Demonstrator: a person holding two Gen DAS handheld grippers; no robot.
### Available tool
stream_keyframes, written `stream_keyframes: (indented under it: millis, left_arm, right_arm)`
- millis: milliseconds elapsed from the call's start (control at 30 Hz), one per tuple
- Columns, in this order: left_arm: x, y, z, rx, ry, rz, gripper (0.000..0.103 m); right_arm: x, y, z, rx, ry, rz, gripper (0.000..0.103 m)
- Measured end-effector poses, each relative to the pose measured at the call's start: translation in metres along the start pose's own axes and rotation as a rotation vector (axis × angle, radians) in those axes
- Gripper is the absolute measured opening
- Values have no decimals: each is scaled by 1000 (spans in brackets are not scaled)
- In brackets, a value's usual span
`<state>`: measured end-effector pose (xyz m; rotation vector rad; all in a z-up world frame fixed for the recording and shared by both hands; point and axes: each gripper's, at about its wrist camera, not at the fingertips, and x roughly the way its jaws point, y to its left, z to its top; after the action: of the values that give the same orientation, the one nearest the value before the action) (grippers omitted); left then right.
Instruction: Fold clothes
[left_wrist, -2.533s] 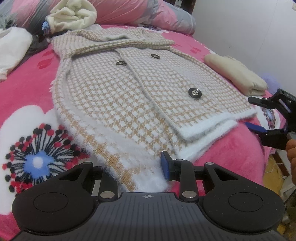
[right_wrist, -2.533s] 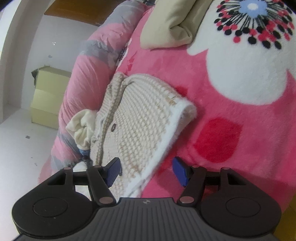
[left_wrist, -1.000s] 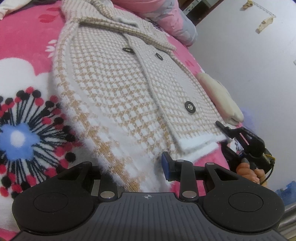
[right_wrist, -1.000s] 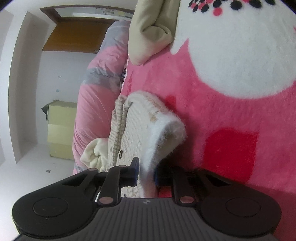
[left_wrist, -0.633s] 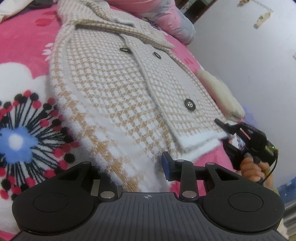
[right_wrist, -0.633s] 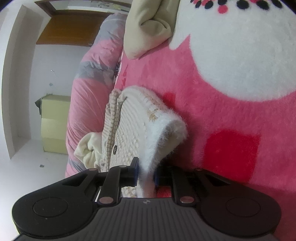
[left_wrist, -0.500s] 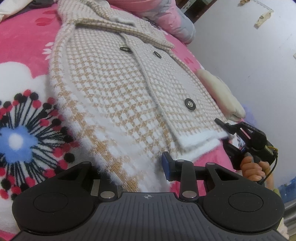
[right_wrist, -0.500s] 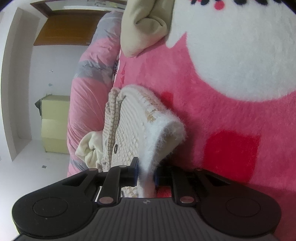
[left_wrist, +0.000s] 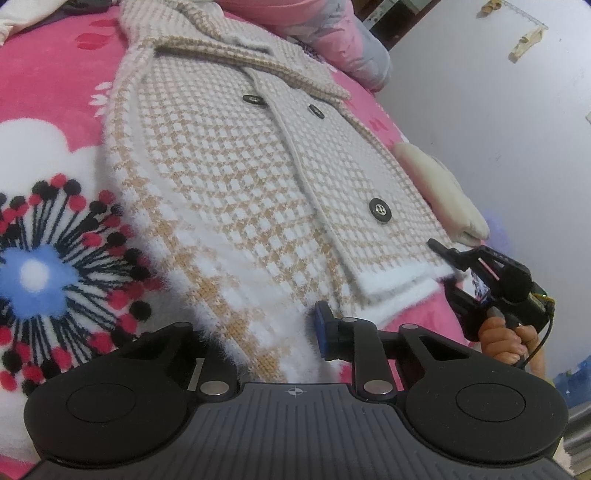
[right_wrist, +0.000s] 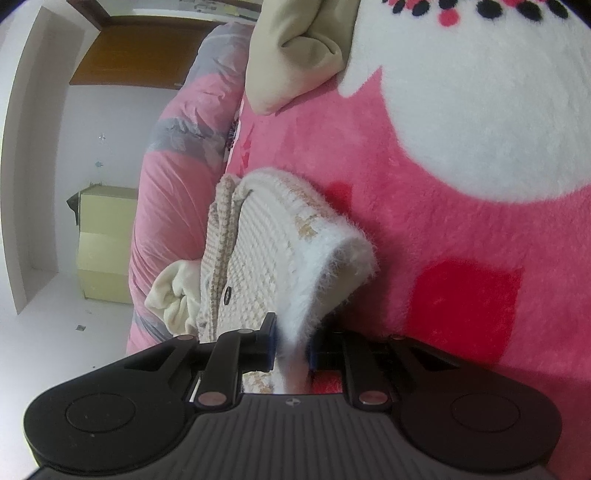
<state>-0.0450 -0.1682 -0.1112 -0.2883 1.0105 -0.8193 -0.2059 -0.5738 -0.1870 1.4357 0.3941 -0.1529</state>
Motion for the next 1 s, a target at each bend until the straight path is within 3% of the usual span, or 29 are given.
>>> stream_keyframes:
  millis: [333, 500, 600, 1000]
  left_arm:
    - [1, -3, -2, 7, -4, -1, 31]
    - [0, -1, -2, 0, -13, 5, 15]
    - [-1, -1, -2, -4, -16, -1, 11]
    - [-12, 0, -1, -14, -51, -41, 6]
  right_arm:
    - [0, -1, 0, 10, 3, 2, 16]
    - [-1, 3, -3, -22, -11, -10, 16]
    - [-2, 8, -6, -43, -28, -24, 16]
    - [-9, 35, -15, -152, -83, -95, 10]
